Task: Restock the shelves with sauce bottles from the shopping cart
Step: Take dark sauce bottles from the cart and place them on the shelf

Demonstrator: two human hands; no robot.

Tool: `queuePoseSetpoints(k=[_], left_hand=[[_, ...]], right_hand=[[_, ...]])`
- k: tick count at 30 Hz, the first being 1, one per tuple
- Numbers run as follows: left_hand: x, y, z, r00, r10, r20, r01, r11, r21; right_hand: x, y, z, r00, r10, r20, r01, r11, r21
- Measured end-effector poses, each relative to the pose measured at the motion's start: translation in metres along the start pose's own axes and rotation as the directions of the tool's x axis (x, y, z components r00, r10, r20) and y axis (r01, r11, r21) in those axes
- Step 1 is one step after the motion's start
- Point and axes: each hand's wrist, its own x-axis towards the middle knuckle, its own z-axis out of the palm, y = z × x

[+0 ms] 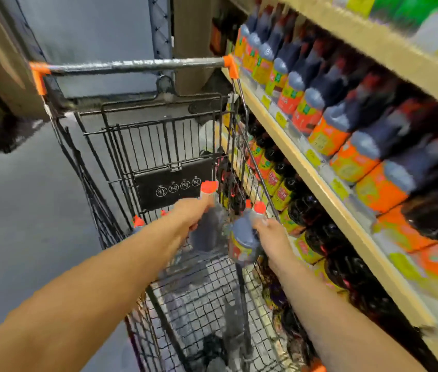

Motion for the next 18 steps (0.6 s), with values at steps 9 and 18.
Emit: queuePoseSetpoints(k=[9,18], left_hand=[[-0.141,0.065,0.007,0.843,0.456,0.286,-0.502,0.857,0.113],[-0.296,0.069,0.076,0.600,0.499,0.626,-0.660,0.750,0.035]], right_hand=[[-0.167,-0.041,-0.078,0.898,-0.092,-0.430,0.186,0.966,0.182],[-0.339,0.015,-0.158,0.721,0.124,-0.682,0.122,0.946,0.302]])
